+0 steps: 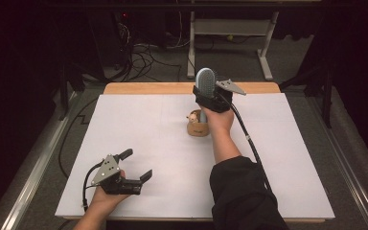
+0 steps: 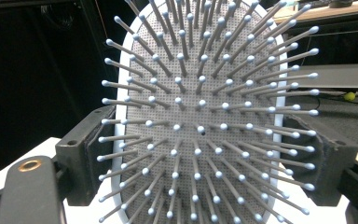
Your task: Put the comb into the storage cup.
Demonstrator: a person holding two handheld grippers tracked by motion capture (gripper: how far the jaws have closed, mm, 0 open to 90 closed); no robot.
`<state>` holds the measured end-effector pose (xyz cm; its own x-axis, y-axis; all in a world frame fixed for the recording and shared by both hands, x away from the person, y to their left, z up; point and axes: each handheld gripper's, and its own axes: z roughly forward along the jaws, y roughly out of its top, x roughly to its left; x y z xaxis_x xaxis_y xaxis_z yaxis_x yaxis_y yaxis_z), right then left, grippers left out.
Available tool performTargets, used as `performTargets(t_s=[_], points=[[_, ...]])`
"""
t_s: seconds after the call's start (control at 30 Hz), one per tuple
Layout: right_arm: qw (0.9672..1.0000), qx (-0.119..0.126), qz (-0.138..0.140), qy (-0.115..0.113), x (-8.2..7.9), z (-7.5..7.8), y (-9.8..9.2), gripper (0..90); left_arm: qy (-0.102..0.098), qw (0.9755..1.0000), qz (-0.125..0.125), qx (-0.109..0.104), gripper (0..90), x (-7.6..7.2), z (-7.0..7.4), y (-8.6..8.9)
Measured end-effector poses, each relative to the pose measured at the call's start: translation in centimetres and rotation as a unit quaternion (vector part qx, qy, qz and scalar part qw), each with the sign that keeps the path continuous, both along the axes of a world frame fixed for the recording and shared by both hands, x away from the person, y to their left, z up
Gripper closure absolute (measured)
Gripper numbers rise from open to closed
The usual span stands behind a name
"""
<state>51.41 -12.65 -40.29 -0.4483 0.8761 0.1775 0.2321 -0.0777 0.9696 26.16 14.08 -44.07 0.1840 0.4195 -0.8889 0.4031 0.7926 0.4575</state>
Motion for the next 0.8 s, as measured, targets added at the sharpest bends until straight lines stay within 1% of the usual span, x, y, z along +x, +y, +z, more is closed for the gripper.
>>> performTargets(t_s=[0.27, 0.47, 0.53, 0.67, 0.8], points=[[1.0000, -0.003, 0.004, -0.001, -0.03, 0.04, -0.05, 15.8, 0.001, 1.0000, -0.002, 0.001, 0.2, -0.03, -0.02, -0.10], [0.9999, -0.006, 0.007, 0.006, 0.00, -0.01, -0.09, 14.4, 0.001, 1.0000, -0.004, 0.004, 0.2, 0.00, -0.09, -0.12], [1.0000, -0.005, 0.006, 0.005, 0.05, -0.01, -0.16, 12.3, 0.002, 1.0000, -0.003, 0.002, 0.2, 0.00, -0.08, -0.16], [0.9999, -0.001, 0.009, 0.012, 0.13, 0.04, -0.33, 7.8, 0.001, 1.0000, -0.005, 0.004, 0.1, 0.03, -0.12, -0.16], [0.9999, 0.000, 0.008, 0.014, 0.20, 0.12, -0.50, 0.5, 0.001, 1.0000, -0.005, 0.003, 0.2, 0.02, -0.10, -0.17]])
